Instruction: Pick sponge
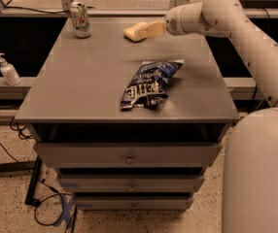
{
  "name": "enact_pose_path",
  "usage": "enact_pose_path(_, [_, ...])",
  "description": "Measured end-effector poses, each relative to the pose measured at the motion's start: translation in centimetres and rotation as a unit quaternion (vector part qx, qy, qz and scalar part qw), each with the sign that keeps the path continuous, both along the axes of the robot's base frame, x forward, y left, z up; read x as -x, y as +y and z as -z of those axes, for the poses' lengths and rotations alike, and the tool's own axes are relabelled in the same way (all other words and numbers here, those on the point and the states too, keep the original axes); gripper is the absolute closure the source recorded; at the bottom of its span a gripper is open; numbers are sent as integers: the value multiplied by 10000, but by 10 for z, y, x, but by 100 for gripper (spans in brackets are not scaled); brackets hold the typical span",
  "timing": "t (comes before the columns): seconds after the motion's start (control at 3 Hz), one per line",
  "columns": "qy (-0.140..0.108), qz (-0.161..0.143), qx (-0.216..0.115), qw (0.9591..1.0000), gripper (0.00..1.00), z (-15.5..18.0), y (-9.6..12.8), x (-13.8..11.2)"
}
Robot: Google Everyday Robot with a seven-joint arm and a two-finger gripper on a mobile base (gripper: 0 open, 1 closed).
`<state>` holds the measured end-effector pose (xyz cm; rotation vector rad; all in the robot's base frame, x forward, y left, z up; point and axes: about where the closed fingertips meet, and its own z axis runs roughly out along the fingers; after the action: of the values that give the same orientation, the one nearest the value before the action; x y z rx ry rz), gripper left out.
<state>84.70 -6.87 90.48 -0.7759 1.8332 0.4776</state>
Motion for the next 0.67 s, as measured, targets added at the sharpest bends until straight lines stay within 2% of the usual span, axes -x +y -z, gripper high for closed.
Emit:
enact_pose_path(0.33, [129,265,-178,9994,0,15,19,-30])
enact_pose_path(0.67, [301,324,-112,9990,0,35,33,-47])
